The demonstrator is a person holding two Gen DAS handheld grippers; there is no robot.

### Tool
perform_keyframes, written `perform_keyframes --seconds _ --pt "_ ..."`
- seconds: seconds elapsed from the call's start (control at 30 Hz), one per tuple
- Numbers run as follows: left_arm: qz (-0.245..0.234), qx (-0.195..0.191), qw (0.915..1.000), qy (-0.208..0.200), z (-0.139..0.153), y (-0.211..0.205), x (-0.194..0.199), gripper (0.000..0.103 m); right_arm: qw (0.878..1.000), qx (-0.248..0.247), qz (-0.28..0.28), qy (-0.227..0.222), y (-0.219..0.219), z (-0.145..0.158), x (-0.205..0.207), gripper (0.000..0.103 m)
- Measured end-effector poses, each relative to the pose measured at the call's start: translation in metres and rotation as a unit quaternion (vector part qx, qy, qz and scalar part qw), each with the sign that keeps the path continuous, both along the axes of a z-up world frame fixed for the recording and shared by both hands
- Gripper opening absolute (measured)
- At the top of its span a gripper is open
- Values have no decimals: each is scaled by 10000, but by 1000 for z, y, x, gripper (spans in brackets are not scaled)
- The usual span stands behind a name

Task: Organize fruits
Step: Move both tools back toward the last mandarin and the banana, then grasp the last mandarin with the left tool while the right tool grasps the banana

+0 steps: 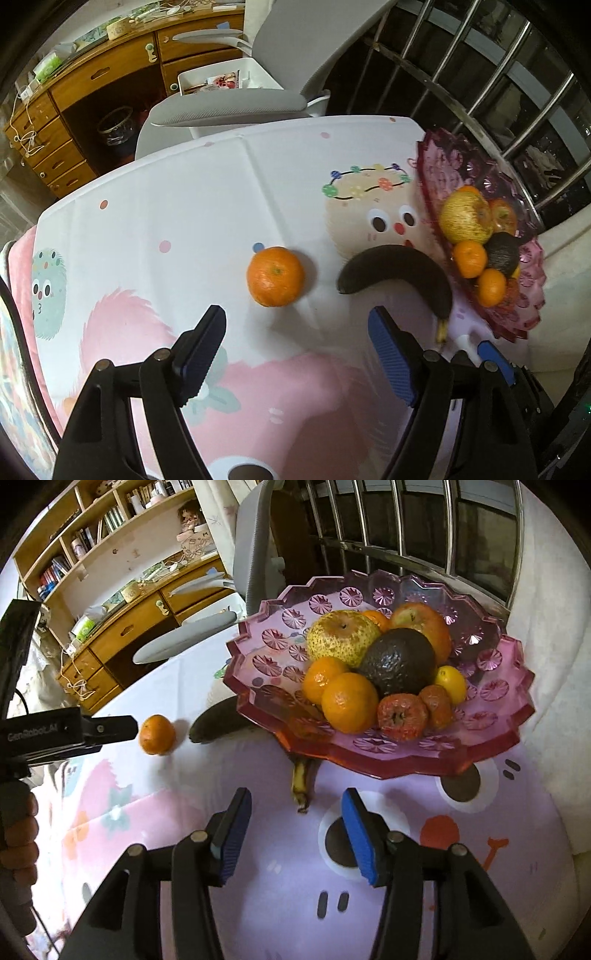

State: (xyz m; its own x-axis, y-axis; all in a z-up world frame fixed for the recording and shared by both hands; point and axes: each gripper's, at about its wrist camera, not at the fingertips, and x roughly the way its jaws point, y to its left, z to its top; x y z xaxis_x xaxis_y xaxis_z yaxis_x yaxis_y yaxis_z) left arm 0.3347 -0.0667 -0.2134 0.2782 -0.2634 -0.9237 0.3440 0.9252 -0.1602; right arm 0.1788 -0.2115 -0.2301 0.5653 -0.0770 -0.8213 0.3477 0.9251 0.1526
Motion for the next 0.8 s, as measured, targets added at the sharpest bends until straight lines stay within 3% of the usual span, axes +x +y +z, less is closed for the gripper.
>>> perform_keyframes --seconds 0.37,0.8 --pt "205 -164 9997 17 -37 9 18 78 9989 -413 -69 -199 3 -22 18 52" --pt "440 -192 9988 -72 -61 4 31 78 9981 -532 -148 -262 5 -34 39 52"
